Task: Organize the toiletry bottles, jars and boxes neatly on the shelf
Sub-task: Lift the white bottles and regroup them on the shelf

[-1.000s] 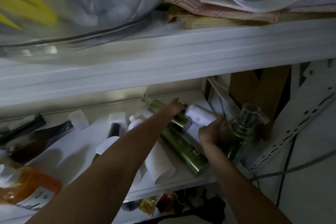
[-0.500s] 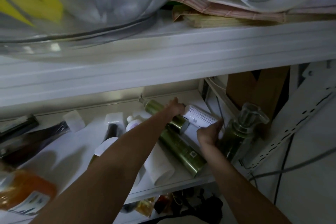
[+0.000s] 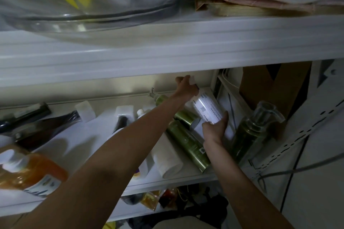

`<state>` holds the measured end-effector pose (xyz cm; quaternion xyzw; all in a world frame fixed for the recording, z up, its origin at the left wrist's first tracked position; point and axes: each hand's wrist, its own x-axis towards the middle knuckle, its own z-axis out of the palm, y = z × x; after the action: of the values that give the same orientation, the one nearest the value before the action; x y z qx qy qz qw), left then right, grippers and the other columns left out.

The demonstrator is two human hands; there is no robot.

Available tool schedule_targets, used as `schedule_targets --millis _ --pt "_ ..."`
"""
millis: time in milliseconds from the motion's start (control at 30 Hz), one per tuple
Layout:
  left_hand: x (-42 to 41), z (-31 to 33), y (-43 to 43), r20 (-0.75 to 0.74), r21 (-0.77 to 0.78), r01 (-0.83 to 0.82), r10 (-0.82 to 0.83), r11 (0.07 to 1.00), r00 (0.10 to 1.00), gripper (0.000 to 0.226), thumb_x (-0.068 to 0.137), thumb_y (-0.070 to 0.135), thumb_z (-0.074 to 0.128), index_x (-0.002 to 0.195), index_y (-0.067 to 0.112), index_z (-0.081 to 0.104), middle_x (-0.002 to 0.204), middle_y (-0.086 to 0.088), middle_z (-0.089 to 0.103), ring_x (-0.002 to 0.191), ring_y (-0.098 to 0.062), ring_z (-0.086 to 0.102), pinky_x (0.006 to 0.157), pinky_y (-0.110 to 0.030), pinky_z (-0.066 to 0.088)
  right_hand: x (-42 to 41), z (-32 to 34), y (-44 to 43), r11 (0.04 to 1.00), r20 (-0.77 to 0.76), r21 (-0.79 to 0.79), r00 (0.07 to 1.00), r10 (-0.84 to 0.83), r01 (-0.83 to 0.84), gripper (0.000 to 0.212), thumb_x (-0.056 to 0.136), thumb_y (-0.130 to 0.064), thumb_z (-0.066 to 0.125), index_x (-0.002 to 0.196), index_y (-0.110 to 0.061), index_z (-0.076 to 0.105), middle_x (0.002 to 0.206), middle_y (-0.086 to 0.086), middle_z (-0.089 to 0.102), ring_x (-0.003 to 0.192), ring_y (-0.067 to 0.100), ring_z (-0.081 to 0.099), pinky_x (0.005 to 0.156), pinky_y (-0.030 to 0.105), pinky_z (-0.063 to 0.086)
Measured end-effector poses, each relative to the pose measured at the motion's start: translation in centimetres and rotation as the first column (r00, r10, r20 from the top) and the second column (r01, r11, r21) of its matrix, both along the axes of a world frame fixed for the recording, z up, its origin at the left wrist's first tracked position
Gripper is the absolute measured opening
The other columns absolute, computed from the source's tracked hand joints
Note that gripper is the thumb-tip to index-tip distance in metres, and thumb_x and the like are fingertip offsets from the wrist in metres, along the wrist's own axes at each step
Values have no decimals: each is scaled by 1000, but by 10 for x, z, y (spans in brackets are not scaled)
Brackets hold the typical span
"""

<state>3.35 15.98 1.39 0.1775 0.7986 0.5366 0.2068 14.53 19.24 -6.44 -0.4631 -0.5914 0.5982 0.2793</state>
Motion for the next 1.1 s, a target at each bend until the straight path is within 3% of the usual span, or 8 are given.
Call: schedule_targets --millis 200,300,400,667,767,833,967,1100 --pt "-10 18 -22 115 4 -72 71 997 991 64 83 -11 50 142 12 37 140 -10 25 111 -33 52 85 -45 54 7 34 -12 990 -94 -109 992 80 -90 81 88 10 43 149 -29 8 157 9 5 144 28 17 114 47 26" --pt "-12 31 -44 177 24 21 -25 999 984 53 88 -6 49 139 5 39 121 -15 49 106 -31 58 86 -44 54 12 54 -20 979 -130 -151 984 120 -139 81 87 13 38 149 -30 9 157 9 3 143 29 17 114 46 28" --pt "-16 36 -68 271 112 -29 -3 993 963 56 81 -11 53 135 3 44 120 -20 54 107 -36 60 90 -46 53 21 70 -30 972 -188 -156 971 145 -175 79 86 12 39 149 -29 14 157 6 9 140 26 25 112 41 32" --pt "-22 49 -136 336 264 -2 -90 965 938 26 77 -13 45 97 1 55 99 -19 52 90 -30 60 91 -45 53 36 96 -68 937 -348 -187 912 218 -295 77 80 11 41 144 -29 27 145 0 35 124 22 46 101 35 43" --pt "-23 47 -160 351 259 -7 -87 966 932 24 78 -13 42 93 0 56 98 -18 51 93 -32 57 88 -44 54 44 100 -88 918 -352 -225 906 237 -327 76 80 14 39 143 -28 31 142 1 37 117 20 47 79 25 48" --pt "-24 42 -175 381 223 -54 -36 973 924 27 78 -11 43 98 1 57 99 -19 55 94 -34 59 82 -41 56 49 99 -104 899 -347 -251 900 263 -359 78 81 15 38 143 -31 29 142 3 37 112 20 47 77 25 45" --pt "-26 31 -199 404 133 -78 17 988 915 50 65 -8 51 114 2 54 112 -23 54 97 -35 62 74 -38 56 53 89 -133 873 -292 -305 910 295 -380 81 83 16 36 146 -35 24 144 4 37 124 22 44 106 43 38" --pt "-33 23 -215 439 143 -106 33 984 898 60 75 -16 41 130 5 47 126 -22 50 105 -39 60 74 -42 59 51 76 -152 850 -260 -343 910 324 -400 76 85 14 37 144 -34 27 138 0 43 111 16 50 83 30 47"
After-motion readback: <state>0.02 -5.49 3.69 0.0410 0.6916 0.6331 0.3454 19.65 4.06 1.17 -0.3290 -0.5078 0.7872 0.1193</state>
